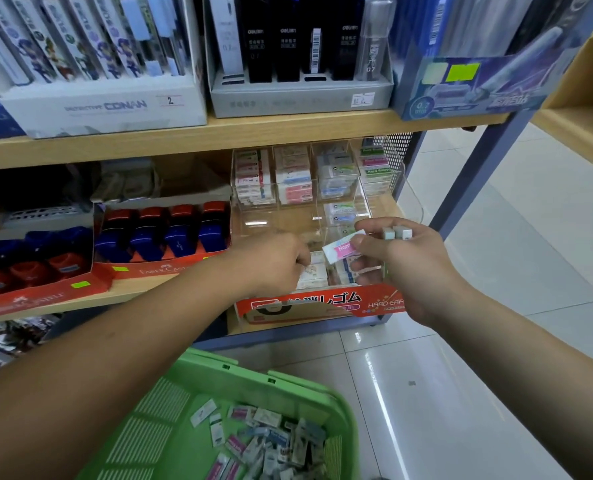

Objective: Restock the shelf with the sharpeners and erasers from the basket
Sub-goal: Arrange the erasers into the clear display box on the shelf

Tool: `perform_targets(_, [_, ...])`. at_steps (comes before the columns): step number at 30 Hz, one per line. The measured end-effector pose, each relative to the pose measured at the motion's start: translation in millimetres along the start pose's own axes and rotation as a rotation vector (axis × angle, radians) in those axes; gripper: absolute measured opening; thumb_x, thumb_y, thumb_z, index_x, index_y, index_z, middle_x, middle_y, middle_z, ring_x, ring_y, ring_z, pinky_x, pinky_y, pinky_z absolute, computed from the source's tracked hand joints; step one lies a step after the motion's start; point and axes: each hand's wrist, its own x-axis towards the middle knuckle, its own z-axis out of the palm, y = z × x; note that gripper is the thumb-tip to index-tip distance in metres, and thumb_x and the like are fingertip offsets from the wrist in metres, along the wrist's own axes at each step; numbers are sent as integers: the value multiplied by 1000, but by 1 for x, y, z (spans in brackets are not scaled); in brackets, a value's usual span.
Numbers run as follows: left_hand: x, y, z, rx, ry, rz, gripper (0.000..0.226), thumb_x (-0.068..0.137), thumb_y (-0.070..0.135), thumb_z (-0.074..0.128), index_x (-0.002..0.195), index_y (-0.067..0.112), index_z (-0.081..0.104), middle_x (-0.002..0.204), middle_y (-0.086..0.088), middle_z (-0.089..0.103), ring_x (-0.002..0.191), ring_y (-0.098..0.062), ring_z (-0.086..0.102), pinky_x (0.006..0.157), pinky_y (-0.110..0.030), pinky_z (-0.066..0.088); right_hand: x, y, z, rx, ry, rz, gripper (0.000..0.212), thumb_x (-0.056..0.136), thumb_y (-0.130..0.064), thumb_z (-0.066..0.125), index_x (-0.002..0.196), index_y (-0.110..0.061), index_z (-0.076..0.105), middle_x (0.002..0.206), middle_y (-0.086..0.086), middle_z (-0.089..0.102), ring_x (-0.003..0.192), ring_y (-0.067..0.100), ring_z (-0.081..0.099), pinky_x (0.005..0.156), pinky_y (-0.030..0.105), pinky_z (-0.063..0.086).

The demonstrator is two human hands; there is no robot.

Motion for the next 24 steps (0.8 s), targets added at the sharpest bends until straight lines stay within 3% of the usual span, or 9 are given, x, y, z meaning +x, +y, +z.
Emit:
perform_targets(3, [-4,-1,0,-36,40,-2,33,102,17,52,126,30,71,125,5,67,111,-19,61,93,-42,56,0,-1,0,37,-6,23,17,93,-8,77,109,-13,76,91,8,81,75,29,79,61,35,64])
perform_targets(5, [-8,-2,-4,-261,191,-19,32,104,17,53,128,30,70,124,8,69,107,-10,65,91,-33,57,0,-1,0,25,-13,14,17,93,-8,76,110,-13,76,91,8,81,71,27,78,59,33,62])
perform_targets(7, [-12,4,-8,-631,244,-26,22,105,22,57,122,28,70,108,13,70,79,5,67,70,-13,53,0,-1,1,17,-22,7,17,92,-9,78,109,-13,76,90,10,80,65,26,74,58,33,60])
perform_targets(9, [-15,13,-11,-796,224,9,18,101,24,66,118,24,70,94,13,69,64,1,67,60,-11,49,0,-2,3,14,-47,2,18,90,-9,80,108,-12,76,90,14,79,62,26,69,56,34,56])
perform_targets(13, [-15,18,-11,-767,221,59,25,100,22,68,125,23,72,96,2,72,74,-3,65,70,-19,54,-1,-7,3,-57,5,-73,15,90,-16,82,104,-14,77,88,11,79,55,21,64,51,31,52])
perform_targets(16, [-15,21,-11,-769,179,18,15,100,21,67,113,24,72,96,1,71,80,-6,65,71,-24,58,1,-12,-13,-55,160,-112,17,95,-21,77,108,-13,72,92,7,79,43,7,59,43,23,48])
perform_targets(19, [-12,28,-12,-758,159,-1,15,93,16,75,104,22,67,100,-2,69,91,-16,70,69,-27,60,3,-13,-28,-31,235,-94,18,97,-24,73,112,-15,67,95,8,76,41,4,60,40,19,46])
perform_targets(24, [2,59,-25,-743,160,45,21,90,14,77,108,24,72,100,1,66,87,-14,64,80,-34,60,5,-13,-44,55,303,-52,21,98,-21,65,117,-22,57,100,6,70,62,14,61,47,26,47])
